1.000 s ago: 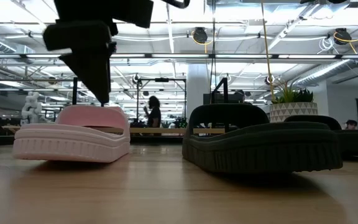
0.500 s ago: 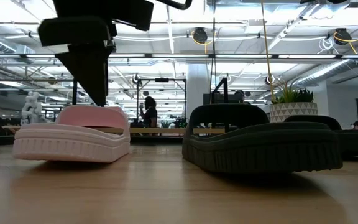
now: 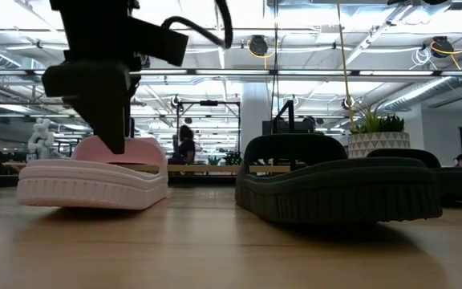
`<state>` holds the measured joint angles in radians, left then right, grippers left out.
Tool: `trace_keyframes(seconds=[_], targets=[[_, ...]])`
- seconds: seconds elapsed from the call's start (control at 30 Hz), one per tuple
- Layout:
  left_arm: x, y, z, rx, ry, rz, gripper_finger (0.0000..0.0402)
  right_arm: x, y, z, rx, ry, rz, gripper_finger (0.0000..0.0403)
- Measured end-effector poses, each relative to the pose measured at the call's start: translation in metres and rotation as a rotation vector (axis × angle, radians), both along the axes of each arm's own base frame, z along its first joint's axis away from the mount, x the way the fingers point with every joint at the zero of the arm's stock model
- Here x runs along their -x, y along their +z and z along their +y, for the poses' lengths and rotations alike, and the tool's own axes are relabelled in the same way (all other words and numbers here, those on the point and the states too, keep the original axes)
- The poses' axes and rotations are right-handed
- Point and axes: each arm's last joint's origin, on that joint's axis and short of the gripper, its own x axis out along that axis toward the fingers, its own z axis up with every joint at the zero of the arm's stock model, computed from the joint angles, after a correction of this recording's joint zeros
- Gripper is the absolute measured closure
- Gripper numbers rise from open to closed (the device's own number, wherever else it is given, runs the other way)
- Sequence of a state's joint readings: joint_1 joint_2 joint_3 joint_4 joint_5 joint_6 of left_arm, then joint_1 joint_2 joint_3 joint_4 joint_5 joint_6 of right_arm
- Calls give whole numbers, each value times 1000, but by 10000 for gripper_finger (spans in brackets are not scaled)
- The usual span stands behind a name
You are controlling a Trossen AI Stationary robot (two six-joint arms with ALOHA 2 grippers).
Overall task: Pick and place slides into the shelf
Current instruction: Put the pink slipper on the shelf
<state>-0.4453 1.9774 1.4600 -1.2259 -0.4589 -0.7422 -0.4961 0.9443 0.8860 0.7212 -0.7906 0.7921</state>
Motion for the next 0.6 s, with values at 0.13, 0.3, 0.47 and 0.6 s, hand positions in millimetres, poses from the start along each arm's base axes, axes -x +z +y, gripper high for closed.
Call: trace_keyframes(seconds=[0.13,0.3,0.47,0.6], targets=[[1,-4,5,-34,10,-1,165,0,0,0,0,0,0,218],[4,-13,14,-59,51,12,165,0,0,0,1,0,0,218],[9,-26,19,-63,68,24,177,0,0,0,10,-4,-4,218],[9,-26,19,-53,70,20,243,0,0,0,10,-5,-4,218]])
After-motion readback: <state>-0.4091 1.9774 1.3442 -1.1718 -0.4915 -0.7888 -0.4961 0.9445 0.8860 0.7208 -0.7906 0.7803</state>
